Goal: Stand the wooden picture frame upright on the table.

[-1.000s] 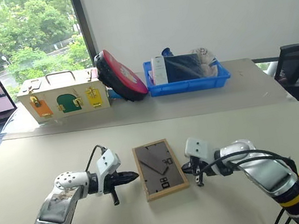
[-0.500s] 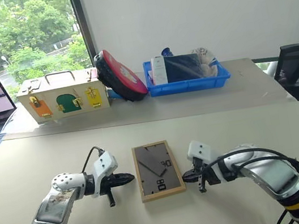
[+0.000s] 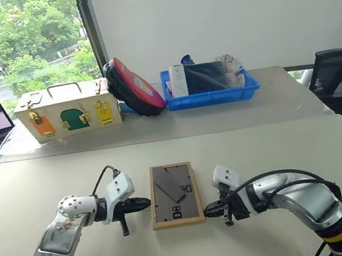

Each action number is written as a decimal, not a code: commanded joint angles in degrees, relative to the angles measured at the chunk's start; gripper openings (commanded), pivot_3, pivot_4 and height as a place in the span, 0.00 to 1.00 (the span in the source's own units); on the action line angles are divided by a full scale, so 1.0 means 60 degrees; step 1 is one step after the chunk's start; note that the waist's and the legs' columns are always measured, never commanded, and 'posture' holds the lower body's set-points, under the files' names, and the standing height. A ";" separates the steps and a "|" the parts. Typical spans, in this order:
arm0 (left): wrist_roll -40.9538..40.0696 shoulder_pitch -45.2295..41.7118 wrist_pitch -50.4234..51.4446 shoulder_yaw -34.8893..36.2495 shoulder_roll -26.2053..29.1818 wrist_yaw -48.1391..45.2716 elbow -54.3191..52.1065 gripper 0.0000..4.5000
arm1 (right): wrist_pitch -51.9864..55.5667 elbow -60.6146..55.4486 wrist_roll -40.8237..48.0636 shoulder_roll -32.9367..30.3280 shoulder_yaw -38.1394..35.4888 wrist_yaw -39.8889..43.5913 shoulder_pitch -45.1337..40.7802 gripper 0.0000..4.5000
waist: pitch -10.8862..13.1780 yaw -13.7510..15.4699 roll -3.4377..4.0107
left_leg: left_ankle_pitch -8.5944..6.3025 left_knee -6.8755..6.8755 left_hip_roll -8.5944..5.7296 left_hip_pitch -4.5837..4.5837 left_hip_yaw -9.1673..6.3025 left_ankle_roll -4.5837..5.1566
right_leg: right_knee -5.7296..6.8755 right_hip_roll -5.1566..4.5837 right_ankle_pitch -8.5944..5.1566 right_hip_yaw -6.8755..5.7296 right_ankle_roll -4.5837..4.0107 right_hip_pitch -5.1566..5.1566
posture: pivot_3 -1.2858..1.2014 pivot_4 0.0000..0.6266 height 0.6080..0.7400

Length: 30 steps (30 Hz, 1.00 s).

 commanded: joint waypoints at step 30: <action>-0.6423 0.1083 0.8825 0.2983 -0.0800 0.3161 -0.2501 1.00 | -0.1668 0.2298 0.1375 -0.1551 -0.0912 0.1590 -0.0542 0.00 | 0.0021 -0.0088 -0.0005 | -0.0013 0.0004 -0.0009 -0.0034 -0.0001 -0.0002 | -0.0009 -0.0015 -0.0001 -0.0007 -0.0020 -0.0025 | 0.52 0.24 0.84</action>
